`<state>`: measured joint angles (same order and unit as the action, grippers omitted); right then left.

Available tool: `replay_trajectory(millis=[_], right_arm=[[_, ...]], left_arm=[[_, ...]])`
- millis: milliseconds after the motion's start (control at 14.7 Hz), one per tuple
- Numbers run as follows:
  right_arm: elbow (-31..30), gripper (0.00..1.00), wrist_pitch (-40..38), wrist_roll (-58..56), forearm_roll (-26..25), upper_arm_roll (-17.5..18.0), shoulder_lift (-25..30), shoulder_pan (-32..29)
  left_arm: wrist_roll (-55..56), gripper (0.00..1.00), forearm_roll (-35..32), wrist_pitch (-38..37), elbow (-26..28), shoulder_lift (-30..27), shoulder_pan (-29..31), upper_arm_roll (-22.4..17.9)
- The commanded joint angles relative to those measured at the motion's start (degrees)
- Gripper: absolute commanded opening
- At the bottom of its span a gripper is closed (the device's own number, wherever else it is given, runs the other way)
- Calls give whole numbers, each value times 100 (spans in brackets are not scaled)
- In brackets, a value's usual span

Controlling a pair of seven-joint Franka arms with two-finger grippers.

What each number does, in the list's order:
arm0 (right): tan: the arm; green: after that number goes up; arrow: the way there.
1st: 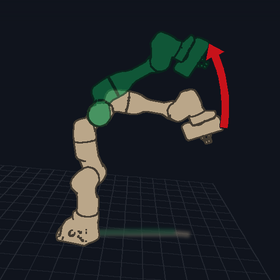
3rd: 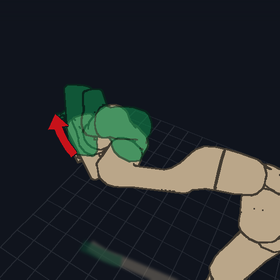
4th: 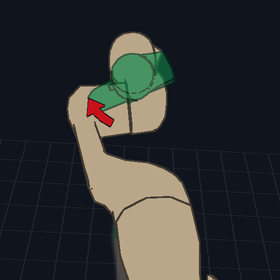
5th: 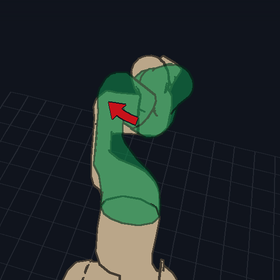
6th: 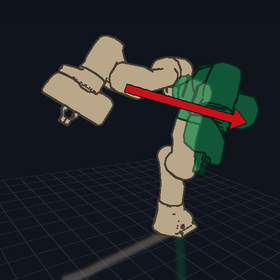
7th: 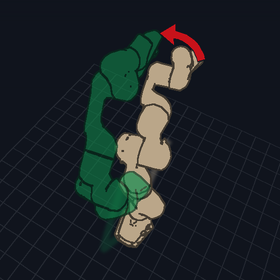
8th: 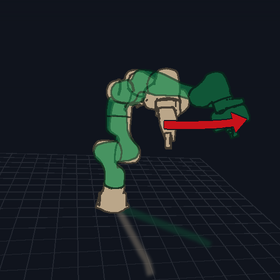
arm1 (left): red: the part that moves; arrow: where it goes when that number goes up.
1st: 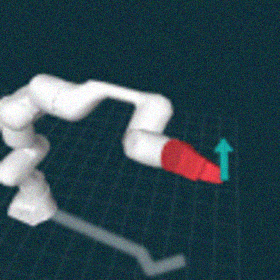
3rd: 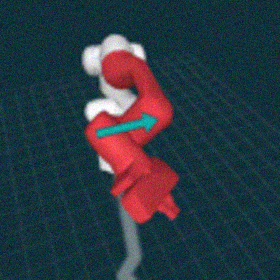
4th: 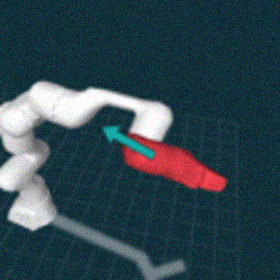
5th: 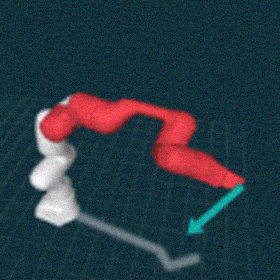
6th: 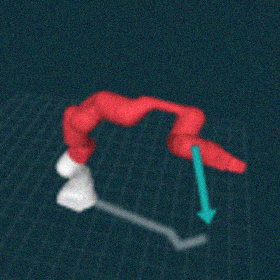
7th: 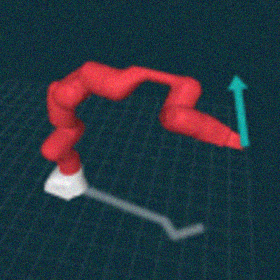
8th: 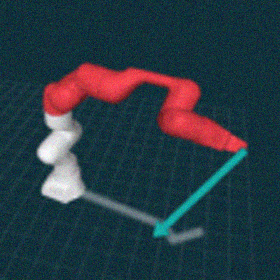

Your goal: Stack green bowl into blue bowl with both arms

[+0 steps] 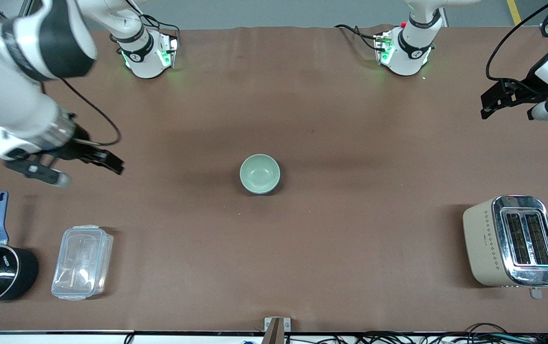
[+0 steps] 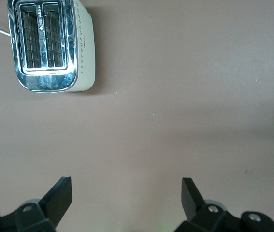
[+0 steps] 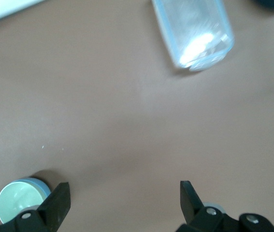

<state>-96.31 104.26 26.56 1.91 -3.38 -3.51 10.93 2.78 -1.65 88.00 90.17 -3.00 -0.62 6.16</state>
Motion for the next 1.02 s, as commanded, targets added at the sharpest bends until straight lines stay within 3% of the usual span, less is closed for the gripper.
replay_trajectory(millis=[0, 273, 614, 955], right_arm=[[-230, 100, -334, -335, -94, 127, 587, -302], [-20, 100, -1258, -816, -261, 127, 843, -696], [569, 100, -1469, -2215, -200, 127, 720, -1233], [517, 100, -1646, -2252, -235, 144, 737, -1234]], left_arm=[[-49, 100, 60, 41, 10, -43, 1, 8], [-75, 100, 77, 41, -61, -25, -17, 8], [-76, 100, 77, 41, -61, -25, -26, 16], [-67, 100, 86, 41, -52, -25, -26, 16]])
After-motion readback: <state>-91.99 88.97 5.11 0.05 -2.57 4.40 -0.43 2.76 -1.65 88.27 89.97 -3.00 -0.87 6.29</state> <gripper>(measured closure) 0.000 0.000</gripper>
